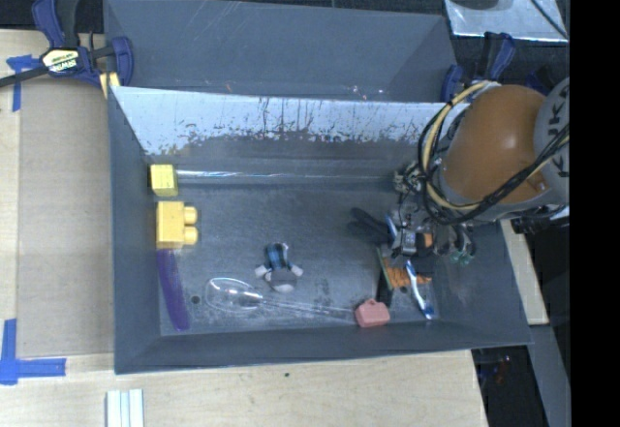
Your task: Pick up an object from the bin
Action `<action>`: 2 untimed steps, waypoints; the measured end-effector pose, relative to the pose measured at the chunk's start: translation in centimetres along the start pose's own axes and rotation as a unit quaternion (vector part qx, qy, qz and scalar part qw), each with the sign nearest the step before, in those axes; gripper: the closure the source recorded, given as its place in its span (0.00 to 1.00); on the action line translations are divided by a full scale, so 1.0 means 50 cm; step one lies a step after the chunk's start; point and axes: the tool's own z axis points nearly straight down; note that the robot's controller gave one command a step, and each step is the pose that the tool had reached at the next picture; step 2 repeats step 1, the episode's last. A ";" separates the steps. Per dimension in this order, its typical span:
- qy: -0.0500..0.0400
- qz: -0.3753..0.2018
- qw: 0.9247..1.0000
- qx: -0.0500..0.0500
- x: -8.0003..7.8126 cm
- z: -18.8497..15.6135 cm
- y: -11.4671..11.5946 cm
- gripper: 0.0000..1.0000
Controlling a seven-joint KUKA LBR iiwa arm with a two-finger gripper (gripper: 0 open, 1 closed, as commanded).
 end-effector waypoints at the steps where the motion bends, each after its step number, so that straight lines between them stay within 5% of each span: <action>1: -0.002 0.000 1.000 0.000 -0.002 -0.023 0.000 1.00; 2: -0.002 0.000 1.000 0.000 -0.002 -0.023 0.000 1.00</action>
Offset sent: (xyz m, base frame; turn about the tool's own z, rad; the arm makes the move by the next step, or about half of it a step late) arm 0.0010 -0.0003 0.0131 0.0001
